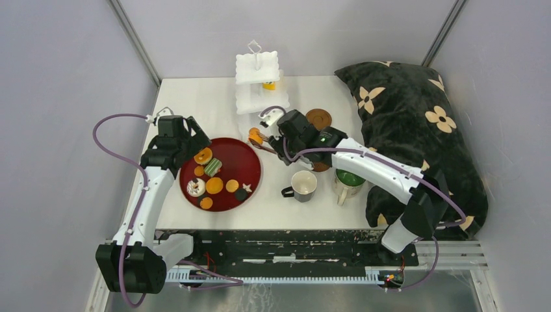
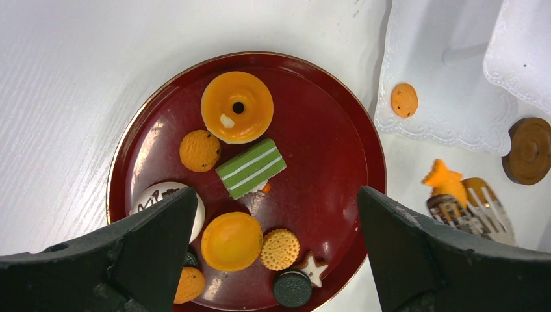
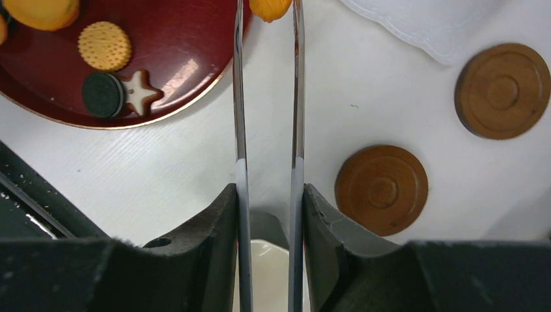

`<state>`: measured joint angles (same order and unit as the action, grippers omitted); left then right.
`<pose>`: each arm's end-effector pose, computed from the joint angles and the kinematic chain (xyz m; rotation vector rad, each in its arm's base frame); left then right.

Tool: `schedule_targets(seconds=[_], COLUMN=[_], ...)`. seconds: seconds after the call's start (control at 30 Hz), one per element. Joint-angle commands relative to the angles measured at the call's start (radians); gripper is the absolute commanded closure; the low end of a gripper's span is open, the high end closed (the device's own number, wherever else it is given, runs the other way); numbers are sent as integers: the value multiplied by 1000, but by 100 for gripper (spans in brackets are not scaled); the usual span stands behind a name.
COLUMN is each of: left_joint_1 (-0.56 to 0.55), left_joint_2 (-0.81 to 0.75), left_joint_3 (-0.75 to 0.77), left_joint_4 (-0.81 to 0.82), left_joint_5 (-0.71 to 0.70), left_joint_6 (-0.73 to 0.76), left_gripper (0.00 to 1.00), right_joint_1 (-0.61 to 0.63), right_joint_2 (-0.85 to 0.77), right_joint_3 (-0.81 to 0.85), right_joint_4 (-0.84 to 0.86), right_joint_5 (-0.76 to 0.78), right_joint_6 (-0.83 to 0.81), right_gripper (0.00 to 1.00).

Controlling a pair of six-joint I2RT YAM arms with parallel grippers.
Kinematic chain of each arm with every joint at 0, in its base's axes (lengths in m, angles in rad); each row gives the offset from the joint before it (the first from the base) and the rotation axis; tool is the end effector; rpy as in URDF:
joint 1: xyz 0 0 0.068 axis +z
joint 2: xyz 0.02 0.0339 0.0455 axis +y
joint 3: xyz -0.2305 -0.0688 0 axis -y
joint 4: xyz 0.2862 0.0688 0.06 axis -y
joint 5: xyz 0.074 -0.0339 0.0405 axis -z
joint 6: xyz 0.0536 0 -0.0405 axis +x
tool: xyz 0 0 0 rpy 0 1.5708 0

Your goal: Serve the afternoon tea

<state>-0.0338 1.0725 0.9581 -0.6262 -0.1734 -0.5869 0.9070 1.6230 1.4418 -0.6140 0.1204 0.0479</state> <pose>0.2947 -0.0007 0.2574 -0.7124 2.1876 -0.1191 0.2598 0.3217 0.2603 -0.9384 2.1893 0.3195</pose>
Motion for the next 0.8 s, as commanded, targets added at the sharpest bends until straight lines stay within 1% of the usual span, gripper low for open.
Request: schedule_targets(seconds=[0.0, 0.23, 0.4, 0.5, 0.63, 0.77], left_joint_1=[7, 6, 6, 6, 6, 6], left_joint_2=[-15, -10, -8, -5, -2, 8], left_joint_3=[2, 2, 4, 8, 20, 32], left_joint_4=[36, 41, 41, 41, 36, 31], left_joint_5=[-8, -3, -11, -11, -18, -26], left_joint_6=[-24, -22, -24, -22, -15, -7], left_gripper=[0, 0, 0, 0, 0, 0], right_joint_1=[-70, -152, -210, -244, -292, -315], right_joint_2=[-70, -75, -48, -16, 33, 81], right_joint_3=[-38, -63, -58, -46, -29, 1], right_joint_4=[36, 32, 76, 101, 133, 185], right_joint_5=[-9, 8, 42, 65, 57, 65], right_joint_6=[24, 46, 69, 76, 75, 71], right_gripper=[88, 88, 89, 89, 89, 89])
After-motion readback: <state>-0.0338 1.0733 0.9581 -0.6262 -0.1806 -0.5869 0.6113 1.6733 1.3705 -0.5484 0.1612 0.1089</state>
